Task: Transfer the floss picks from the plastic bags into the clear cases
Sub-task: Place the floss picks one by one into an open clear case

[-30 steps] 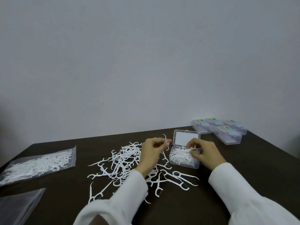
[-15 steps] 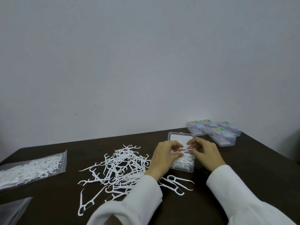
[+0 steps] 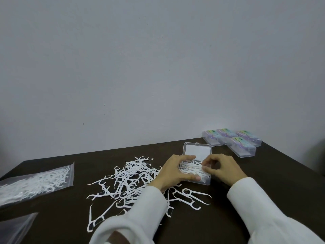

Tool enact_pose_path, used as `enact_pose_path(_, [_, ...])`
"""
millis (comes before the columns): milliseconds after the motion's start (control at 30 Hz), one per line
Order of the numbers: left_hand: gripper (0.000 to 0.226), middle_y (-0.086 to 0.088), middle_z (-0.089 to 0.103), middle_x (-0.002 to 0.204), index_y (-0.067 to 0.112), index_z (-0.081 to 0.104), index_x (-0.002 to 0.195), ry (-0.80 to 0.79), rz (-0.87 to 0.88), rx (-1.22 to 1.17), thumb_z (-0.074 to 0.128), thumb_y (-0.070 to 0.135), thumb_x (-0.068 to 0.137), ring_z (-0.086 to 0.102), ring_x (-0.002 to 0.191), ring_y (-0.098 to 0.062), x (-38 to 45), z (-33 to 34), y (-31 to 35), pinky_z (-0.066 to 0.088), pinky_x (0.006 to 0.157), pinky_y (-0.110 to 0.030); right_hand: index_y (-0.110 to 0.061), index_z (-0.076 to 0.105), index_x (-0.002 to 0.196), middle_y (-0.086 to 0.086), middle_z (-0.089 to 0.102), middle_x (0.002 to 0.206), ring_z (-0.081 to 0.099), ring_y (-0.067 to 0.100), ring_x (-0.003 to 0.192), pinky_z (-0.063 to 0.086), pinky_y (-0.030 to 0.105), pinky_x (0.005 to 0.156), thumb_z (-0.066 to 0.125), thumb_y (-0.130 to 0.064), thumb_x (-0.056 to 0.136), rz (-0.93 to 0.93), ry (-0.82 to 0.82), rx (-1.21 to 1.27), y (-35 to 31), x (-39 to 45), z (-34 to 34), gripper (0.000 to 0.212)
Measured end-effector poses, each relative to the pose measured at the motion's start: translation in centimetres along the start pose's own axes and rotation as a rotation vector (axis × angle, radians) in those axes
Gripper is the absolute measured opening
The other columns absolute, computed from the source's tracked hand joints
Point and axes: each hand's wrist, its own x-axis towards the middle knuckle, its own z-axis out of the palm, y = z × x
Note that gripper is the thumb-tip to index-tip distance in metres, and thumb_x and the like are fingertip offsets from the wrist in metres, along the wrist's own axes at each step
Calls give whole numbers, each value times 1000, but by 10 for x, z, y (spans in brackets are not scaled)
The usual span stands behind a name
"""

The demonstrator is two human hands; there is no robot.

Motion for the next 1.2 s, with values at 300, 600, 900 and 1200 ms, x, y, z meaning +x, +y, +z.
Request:
enact_pose_path(300, [52,8,57,107,25,65,113,105,46,44,81,45,67,51,105,-9,5,7,1,46,92,-30,-29,64,85,-8,62,89,56,2,81,44,10,69,68,-12,81,-30,112,61,0,2,2,18])
enact_pose_path(600, [40,7,55,106,18,64,102,175,14,2,78,40,73,50,98,-3,7,11,-2,40,73,-9,-20,67,85,-6,63,89,54,0,80,39,5,66,66,-8,83,-48,220,190,-3,1,2,12])
enact_pose_path(900, [40,11,60,113,33,64,104,112,0,-80,80,41,68,53,106,-3,5,-7,-11,42,90,-22,-26,66,95,-5,65,103,59,8,97,49,25,90,62,-11,87,-33,81,108,1,4,9,18])
enact_pose_path(1200, [19,9,69,101,23,72,98,81,-27,-127,74,22,79,57,82,1,7,-9,-15,43,78,-17,-30,63,89,-6,63,105,56,7,96,45,18,85,69,-29,81,-56,49,37,0,2,3,11])
